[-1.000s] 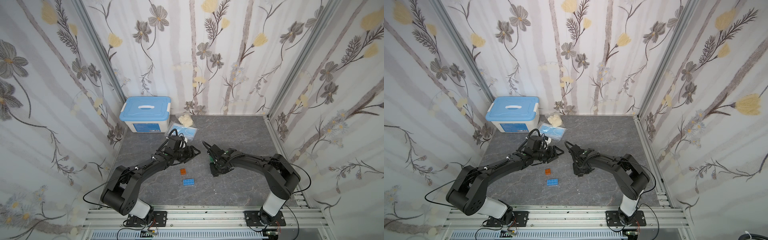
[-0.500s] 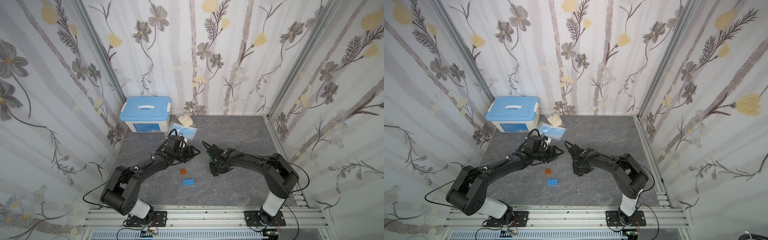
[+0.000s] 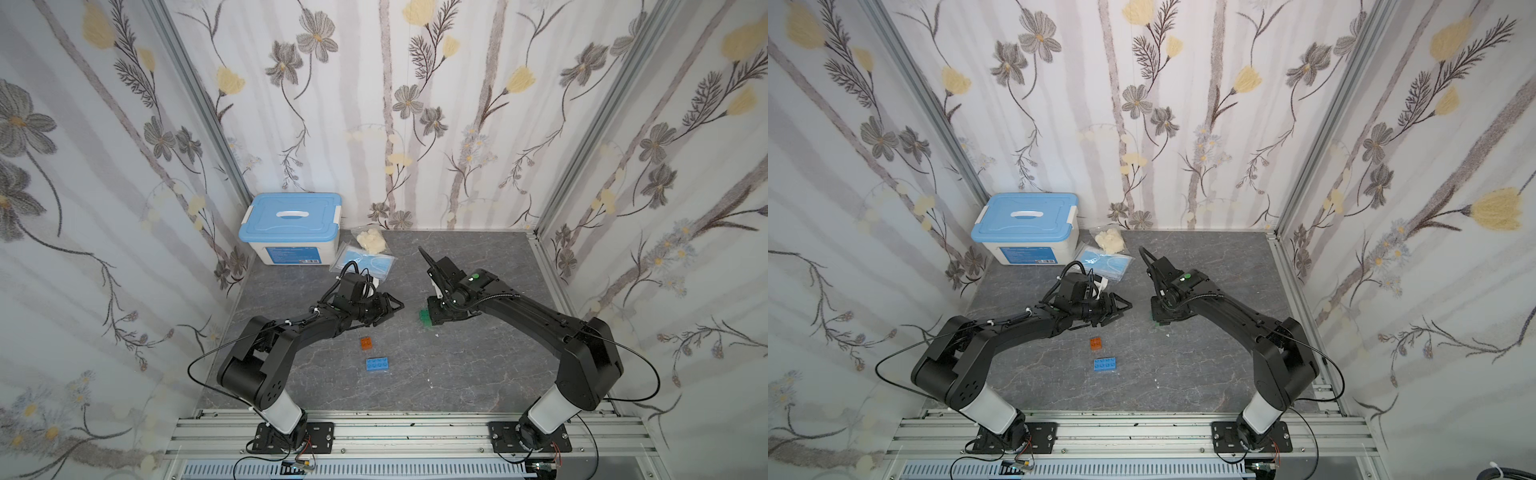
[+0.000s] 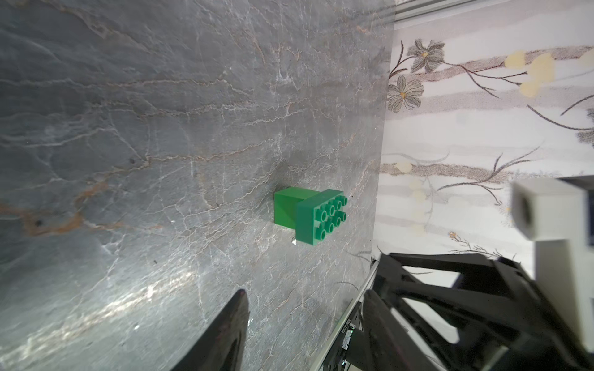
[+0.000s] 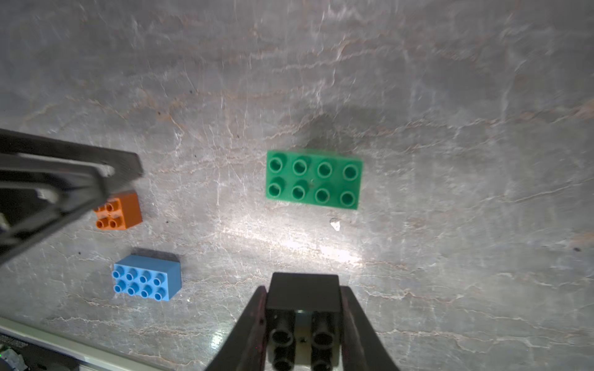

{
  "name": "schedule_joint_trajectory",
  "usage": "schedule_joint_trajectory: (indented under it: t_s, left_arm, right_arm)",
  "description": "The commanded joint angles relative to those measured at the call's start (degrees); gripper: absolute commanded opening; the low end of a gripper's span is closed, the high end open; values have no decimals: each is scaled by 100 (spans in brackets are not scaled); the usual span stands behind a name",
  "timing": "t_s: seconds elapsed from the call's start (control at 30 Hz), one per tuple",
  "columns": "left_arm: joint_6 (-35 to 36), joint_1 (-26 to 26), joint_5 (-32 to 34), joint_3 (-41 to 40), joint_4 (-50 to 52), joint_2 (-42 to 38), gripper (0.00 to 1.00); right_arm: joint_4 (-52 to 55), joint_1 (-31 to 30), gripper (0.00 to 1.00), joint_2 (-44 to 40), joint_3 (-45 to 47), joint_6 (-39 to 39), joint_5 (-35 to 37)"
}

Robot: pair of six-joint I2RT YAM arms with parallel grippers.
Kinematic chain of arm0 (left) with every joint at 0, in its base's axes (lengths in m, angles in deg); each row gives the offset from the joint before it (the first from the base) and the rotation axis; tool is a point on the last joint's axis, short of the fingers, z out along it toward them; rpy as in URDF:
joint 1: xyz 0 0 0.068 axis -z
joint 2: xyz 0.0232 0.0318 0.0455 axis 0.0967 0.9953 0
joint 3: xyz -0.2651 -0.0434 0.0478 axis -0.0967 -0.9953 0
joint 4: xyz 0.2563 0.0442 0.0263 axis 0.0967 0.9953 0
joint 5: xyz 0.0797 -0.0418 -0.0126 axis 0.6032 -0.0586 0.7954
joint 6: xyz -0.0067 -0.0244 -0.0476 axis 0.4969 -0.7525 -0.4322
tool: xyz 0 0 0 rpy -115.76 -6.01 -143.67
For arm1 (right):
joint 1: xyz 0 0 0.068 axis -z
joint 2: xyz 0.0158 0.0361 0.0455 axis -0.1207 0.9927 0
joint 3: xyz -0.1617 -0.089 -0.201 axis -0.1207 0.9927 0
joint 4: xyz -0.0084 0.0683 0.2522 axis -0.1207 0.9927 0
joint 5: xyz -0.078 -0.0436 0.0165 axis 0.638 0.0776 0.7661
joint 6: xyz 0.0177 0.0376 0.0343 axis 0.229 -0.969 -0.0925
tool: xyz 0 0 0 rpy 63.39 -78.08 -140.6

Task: Assemble the letter f with lego
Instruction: Assemble the lego brick with the lego brick.

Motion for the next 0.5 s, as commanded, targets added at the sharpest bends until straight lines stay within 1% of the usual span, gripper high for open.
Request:
schedule_joint_trajectory:
  t_s: [0.0,0.07,0.23,0.47]
  left_arm:
    - [-310,102,-331,126,-880,324,56]
    - [-387,189,-373,193,-1111,498,54]
    - [-381,401,-303,383,-1199,786,53]
    - [-595,492,-367,432,-1606,1299,48]
  right_arm:
    - [475,160,35,174,-385,276,-212]
    - [537,174,35,334,-588,329,-226]
    - [559,213,35,715,-875,328,-274]
    - [611,252,35,1155,-1090,341,-95]
